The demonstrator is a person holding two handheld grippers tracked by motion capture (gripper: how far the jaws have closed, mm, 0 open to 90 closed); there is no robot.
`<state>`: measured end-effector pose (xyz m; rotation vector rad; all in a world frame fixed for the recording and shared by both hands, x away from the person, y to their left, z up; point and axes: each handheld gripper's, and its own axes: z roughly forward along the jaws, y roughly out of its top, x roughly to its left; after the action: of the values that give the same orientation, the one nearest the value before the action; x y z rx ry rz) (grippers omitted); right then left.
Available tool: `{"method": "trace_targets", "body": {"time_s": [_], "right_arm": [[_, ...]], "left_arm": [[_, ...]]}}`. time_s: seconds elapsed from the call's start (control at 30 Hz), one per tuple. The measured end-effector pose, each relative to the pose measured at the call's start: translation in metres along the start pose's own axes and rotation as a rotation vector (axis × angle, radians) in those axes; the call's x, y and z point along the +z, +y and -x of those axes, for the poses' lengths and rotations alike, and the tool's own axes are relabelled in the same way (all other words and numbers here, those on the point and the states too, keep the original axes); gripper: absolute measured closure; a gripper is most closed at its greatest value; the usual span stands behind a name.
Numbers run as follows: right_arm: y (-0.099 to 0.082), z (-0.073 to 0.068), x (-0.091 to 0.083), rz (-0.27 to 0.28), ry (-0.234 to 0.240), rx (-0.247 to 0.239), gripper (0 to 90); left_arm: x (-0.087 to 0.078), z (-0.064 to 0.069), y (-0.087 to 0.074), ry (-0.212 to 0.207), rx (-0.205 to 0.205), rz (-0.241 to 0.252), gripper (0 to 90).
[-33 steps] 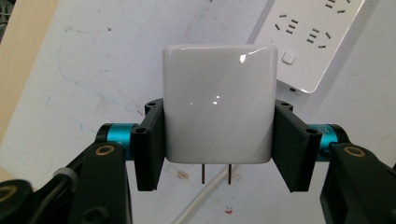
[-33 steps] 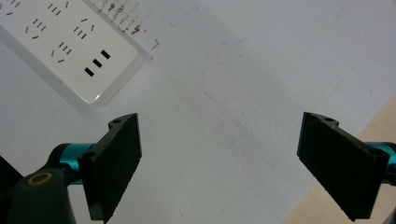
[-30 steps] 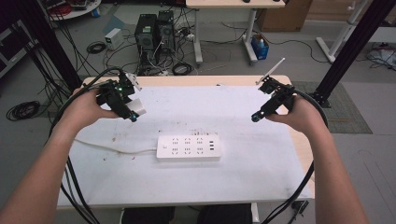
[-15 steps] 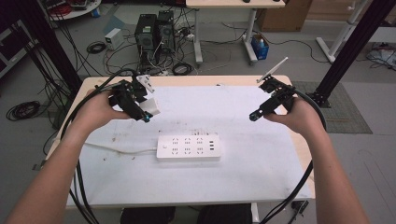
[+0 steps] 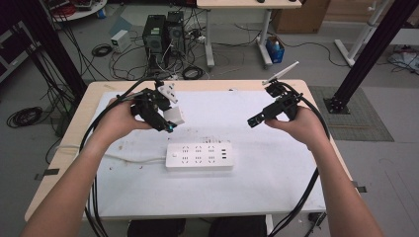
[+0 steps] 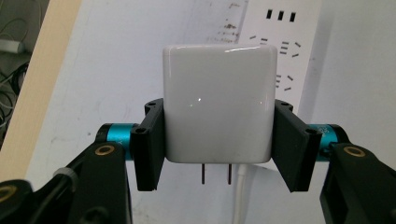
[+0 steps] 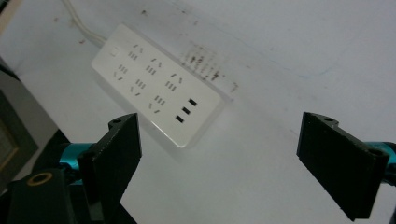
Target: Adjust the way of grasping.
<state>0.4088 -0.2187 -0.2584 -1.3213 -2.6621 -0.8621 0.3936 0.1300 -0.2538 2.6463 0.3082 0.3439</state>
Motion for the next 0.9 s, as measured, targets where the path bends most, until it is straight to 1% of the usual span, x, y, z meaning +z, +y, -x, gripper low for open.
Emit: {"method": "trace_targets", "body": {"time_s": [0.03,0.07,0.1,0.17,0.2,0.23,0.27,0.3,0.33,0.37,0.4,0.47,0.5,0.53,0.57,0.6,0.63,0.67,0.77,0.83,0.9], "right_arm": [[0.000,0.000,0.000,0.000,0.000,0.000,13.3],[0.001,-0.001,0.002,0.005,0.018,0.008,13.3],[0.002,-0.003,0.005,0.021,0.072,0.041,13.3],[0.003,-0.004,0.006,0.037,0.113,0.057,13.3],[0.003,-0.004,0.006,0.037,0.113,0.057,13.3],[0.003,-0.005,0.008,0.054,0.152,0.077,13.3],[0.003,-0.006,0.008,0.061,0.170,0.082,13.3],[0.003,-0.007,0.009,0.071,0.202,0.088,13.2],[0.003,-0.008,0.010,0.079,0.224,0.097,13.3],[0.003,-0.009,0.012,0.085,0.247,0.101,13.3],[0.003,-0.010,0.013,0.088,0.266,0.108,13.3],[0.003,-0.012,0.016,0.093,0.294,0.127,13.2],[0.003,-0.012,0.016,0.093,0.294,0.127,13.2],[0.003,-0.013,0.017,0.097,0.313,0.136,13.2],[0.003,-0.013,0.017,0.097,0.313,0.136,13.2],[0.003,-0.014,0.018,0.104,0.337,0.150,13.3],[0.004,-0.017,0.020,0.126,0.388,0.175,13.3],[0.004,-0.017,0.021,0.129,0.403,0.187,13.3],[0.006,-0.021,0.026,0.125,0.433,0.230,13.4],[0.007,-0.024,0.030,0.125,0.465,0.248,17.8],[0.008,-0.027,0.034,0.120,0.478,0.257,17.9]], "left_arm": [[0.000,0.000,0.000,0.000,0.000,0.000,42.4],[0.002,0.002,0.004,-0.013,0.012,0.024,42.4],[0.002,0.003,0.006,-0.018,0.019,0.038,42.4],[0.004,0.005,0.011,-0.030,0.024,0.080,42.4],[0.004,0.007,0.013,-0.037,0.027,0.100,42.4],[0.005,0.008,0.015,-0.042,0.035,0.118,42.4],[0.005,0.009,0.017,-0.048,0.036,0.134,42.4],[0.006,0.010,0.020,-0.059,0.041,0.155,42.4],[0.007,0.011,0.022,-0.065,0.051,0.170,42.4],[0.009,0.013,0.027,-0.079,0.064,0.190,42.4],[0.009,0.013,0.027,-0.079,0.064,0.190,42.4],[0.013,0.017,0.034,-0.096,0.082,0.206,42.4],[0.013,0.017,0.034,-0.096,0.082,0.206,42.4],[0.015,0.018,0.037,-0.100,0.085,0.215,42.4],[0.015,0.018,0.037,-0.100,0.085,0.215,42.4],[0.018,0.022,0.041,-0.107,0.099,0.230,42.4],[0.019,0.023,0.043,-0.115,0.105,0.233,42.5],[0.020,0.025,0.045,-0.116,0.107,0.241,42.4],[0.022,0.029,0.050,-0.113,0.125,0.249,42.4],[0.024,0.031,0.053,-0.114,0.129,0.254,42.5],[0.026,0.033,0.055,-0.115,0.128,0.256,42.5]]}}
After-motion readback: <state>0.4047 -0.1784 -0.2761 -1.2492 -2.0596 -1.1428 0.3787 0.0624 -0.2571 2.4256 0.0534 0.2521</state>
